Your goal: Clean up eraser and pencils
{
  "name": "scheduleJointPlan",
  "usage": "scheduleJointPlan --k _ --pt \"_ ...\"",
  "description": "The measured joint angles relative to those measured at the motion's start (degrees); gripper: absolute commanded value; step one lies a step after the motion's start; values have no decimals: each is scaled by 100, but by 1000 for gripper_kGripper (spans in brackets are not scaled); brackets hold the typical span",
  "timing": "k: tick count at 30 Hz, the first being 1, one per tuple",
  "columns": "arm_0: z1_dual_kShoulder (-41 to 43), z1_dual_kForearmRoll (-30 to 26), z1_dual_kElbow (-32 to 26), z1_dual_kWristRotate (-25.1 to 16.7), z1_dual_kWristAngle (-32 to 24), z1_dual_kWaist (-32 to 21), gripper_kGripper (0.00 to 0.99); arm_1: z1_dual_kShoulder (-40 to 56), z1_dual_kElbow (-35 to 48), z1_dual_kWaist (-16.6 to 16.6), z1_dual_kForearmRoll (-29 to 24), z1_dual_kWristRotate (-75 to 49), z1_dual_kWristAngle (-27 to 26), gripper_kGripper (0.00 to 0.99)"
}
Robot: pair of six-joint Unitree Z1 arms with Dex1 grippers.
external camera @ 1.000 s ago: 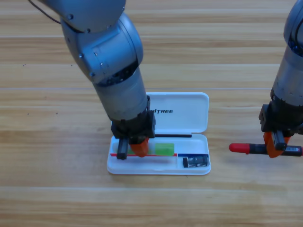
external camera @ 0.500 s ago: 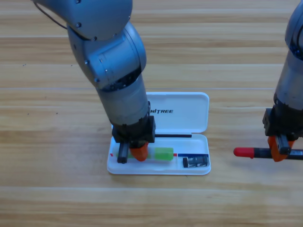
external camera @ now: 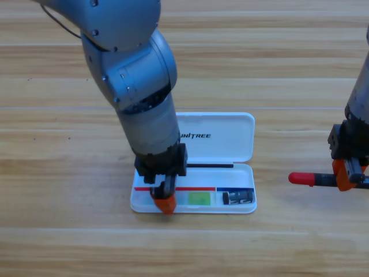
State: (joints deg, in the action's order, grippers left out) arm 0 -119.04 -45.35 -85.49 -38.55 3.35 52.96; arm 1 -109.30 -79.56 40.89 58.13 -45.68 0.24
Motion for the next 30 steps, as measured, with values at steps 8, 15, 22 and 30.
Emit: scheduleJointPlan --k 8,15,22,30 --pt "395 -257 18 0 94 0 990 -1 -273 125 49 0 0 0" --pt "2164 -617 232 -50 130 -438 990 -310 -1432 574 389 19 0 0" --pt "3604 -705 753 -637 -314 -1876 990 -1469 -3174 960 1091 20 0 0" --pt "3980 -712 1042 -659 -807 -2866 990 -2429 -4125 1172 1400 20 0 0"
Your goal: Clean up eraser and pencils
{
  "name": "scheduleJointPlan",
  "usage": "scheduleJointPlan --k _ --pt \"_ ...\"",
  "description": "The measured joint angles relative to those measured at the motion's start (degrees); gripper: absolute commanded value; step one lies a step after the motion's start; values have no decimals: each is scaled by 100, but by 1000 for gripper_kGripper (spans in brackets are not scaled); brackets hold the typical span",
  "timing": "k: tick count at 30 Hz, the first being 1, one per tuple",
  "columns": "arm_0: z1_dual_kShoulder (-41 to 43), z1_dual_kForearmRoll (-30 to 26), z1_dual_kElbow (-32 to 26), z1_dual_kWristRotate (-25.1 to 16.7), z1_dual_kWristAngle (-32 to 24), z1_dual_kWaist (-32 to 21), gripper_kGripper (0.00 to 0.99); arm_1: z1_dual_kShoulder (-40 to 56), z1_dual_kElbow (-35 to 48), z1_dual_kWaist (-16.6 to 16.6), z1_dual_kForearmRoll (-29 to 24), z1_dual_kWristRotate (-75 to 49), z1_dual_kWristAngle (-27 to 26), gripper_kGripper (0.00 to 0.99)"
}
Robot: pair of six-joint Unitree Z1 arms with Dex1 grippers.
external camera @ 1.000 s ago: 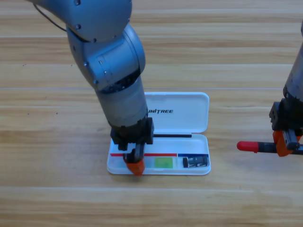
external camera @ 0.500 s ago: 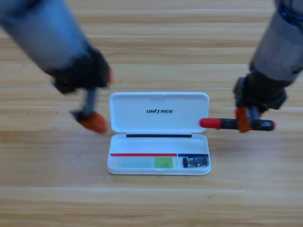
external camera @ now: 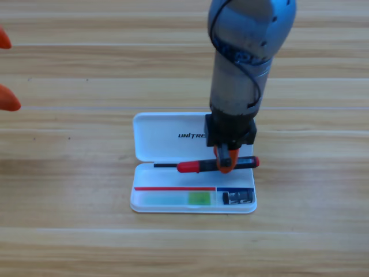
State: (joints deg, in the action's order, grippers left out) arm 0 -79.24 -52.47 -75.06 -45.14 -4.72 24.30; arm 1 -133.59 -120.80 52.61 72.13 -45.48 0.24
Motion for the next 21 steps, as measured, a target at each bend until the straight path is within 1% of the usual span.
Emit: scheduleJointPlan --k 8,16,21 --pt "143 329 580 103 -290 -58 990 -362 -308 18 4 1 0 0" --pt "274 358 599 107 -305 -58 990 -421 -580 21 4 2 8 0" --pt "274 409 742 107 -306 -58 990 -518 -662 22 4 2 8 0"
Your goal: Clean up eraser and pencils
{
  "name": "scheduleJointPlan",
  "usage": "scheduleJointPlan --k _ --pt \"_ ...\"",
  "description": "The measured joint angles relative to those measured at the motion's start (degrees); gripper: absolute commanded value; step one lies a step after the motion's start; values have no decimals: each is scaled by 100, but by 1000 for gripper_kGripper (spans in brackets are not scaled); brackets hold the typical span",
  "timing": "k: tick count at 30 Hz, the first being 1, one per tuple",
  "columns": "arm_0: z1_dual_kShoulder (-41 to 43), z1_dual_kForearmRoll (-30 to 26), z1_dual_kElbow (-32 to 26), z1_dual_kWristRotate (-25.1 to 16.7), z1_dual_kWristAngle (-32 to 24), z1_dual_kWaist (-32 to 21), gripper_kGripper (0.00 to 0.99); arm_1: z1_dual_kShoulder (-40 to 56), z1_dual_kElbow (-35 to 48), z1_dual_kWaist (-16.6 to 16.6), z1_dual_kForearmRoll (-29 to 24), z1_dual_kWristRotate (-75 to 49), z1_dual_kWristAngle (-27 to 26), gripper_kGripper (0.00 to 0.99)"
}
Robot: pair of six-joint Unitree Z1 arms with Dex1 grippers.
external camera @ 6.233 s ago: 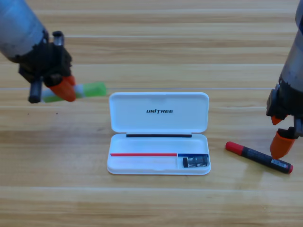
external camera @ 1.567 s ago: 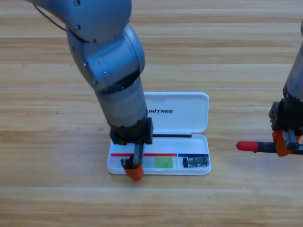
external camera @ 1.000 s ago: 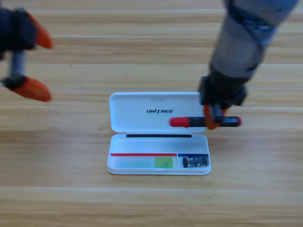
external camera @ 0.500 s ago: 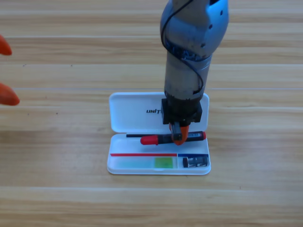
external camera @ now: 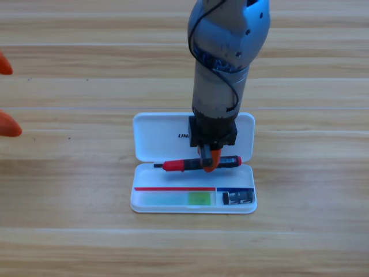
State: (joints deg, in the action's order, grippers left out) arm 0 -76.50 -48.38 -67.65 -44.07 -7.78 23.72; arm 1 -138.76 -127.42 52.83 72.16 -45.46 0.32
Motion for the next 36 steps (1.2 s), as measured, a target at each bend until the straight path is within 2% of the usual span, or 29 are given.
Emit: scheduleJointPlan --k 14,15,17,18,24,29,33,36 --pt "0 68 68 1 -1 0 990 -61 -8 1 0 0 0 20" --pt "0 81 74 1 -1 0 990 -61 -8 1 0 0 0 241" --pt "0 113 84 1 -1 0 990 -61 -8 1 0 16 0 744" --pt "0 136 96 1 -1 0 990 -61 -8 1 0 35 0 850" --pt "0 215 231 1 -1 0 990 -60 -8 1 28 155 4 936" --pt "0 268 260 1 -1 0 990 74 63 4 305 155 -88 936" --pt "-1 303 349 1 -1 0 990 821 825 84 323 155 -558 936" --pt "-2 329 380 2 -2 0 990 1738 1578 225 337 155 -954 936"
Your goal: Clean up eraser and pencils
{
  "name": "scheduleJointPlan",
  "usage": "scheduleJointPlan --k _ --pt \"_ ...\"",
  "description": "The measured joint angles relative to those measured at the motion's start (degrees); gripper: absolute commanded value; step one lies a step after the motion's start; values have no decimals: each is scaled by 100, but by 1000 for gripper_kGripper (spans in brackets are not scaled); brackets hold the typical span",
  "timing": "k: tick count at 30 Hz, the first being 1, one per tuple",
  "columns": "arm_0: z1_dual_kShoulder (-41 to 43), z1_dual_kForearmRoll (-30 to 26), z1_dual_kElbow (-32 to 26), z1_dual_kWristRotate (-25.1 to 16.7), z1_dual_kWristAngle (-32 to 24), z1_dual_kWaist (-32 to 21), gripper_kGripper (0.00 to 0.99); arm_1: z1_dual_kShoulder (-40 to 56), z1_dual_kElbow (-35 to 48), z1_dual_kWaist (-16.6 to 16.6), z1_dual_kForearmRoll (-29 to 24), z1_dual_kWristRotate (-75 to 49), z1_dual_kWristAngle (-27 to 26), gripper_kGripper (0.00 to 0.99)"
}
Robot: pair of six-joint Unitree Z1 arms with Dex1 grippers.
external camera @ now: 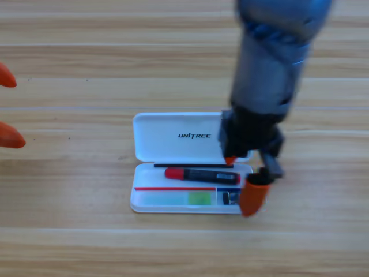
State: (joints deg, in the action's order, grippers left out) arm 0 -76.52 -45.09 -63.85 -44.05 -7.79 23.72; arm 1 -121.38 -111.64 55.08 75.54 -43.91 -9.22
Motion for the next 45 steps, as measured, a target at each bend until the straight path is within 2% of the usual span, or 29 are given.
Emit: scheduleJointPlan --k 5,7,10,13,16,20,22,24,28,33,45 --pt "-2 178 19 15 -3 0 989 1788 1069 171 -92 286 -588 960" --pt "-11 222 19 18 -27 0 986 2475 1477 180 -473 717 -662 960" --pt "-58 330 11 53 -75 0 939 3372 2162 172 -1377 1284 -697 962" --pt "-202 463 -31 94 -114 0 830 3891 2541 169 -1959 1707 -704 962" --pt "-404 514 -44 96 -145 0 687 4107 2573 168 -2071 1929 -838 962" --pt "-658 782 -48 72 -179 0 414 4130 2629 168 -2154 2049 -991 962" --pt "-784 1047 -73 -44 -228 0 241 4135 2649 168 -2244 2084 -991 962" --pt "-934 1304 -101 -180 -270 0 9 4147 2649 168 -2301 2141 -991 962" --pt "-1290 1883 -211 -342 -343 0 0 4253 2649 168 -2308 2185 -991 962" --pt "-1766 2364 -352 -284 -356 -4 0 4389 2659 168 -2308 2189 -1006 962" --pt "-3008 2771 -897 -18 -748 -95 0 4509 2763 168 -2326 2198 -1054 962"
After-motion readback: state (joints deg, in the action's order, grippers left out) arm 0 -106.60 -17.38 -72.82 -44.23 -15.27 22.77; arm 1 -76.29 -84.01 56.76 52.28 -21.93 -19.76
